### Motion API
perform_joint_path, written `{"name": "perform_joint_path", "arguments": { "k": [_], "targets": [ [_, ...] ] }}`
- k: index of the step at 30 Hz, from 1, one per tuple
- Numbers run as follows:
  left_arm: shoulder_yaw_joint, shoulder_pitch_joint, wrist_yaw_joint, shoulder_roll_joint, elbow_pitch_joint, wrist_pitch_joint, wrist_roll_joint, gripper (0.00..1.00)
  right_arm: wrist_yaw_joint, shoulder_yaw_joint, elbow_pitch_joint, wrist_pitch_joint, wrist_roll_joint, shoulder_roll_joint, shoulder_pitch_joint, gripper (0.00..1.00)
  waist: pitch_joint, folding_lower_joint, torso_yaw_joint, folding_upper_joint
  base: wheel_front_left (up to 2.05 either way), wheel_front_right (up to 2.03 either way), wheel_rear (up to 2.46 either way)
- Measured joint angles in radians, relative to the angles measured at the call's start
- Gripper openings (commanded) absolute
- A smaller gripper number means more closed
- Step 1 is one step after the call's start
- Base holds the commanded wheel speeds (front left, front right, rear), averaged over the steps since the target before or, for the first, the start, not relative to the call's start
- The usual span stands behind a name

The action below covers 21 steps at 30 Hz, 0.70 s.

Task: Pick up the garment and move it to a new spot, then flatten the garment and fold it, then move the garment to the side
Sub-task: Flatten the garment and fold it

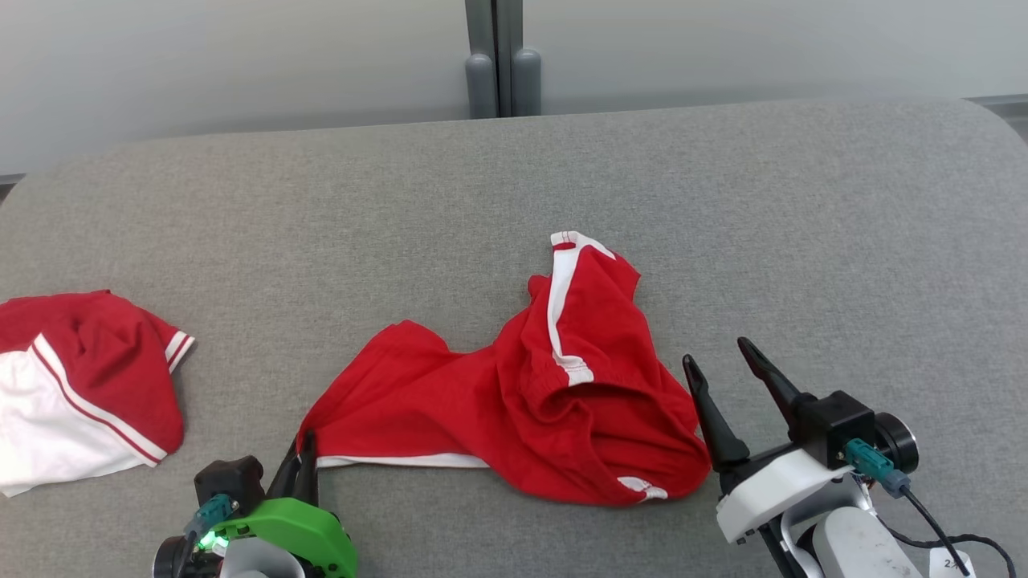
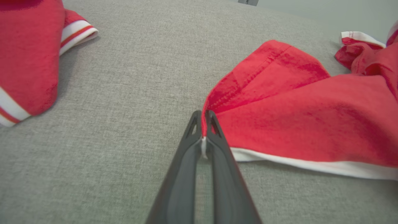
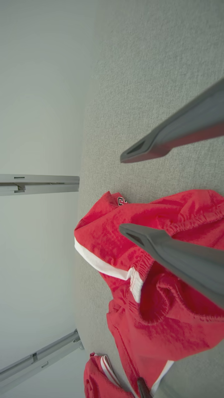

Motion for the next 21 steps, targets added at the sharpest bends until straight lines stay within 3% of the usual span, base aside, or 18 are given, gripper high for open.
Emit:
{"name": "perform_joint_path", "arguments": {
  "k": [1,12,21],
  "targets": [
    [0.007,0.0,0.002,-0.002,-0.001,0.0,0.005,1.0,0.0,0.009,0.002,0.0,0.004,0.0,0.0,1.0,-0.005,0.0,0.007,0.0,0.0,0.0,0.0],
    [0.064,0.003,0.007,-0.019,-0.052,0.0,0.046,1.0,0.0,0.216,0.037,0.0,0.095,0.0,0.027,1.0,-0.021,0.0,0.029,0.0,0.0,0.0,0.0],
    [0.055,0.017,0.0,-0.022,-0.059,0.0,0.043,1.0,0.0,0.332,0.204,0.0,0.236,0.001,-0.034,1.0,-0.017,0.0,0.062,0.0,0.0,0.0,0.0]
  ]
}}
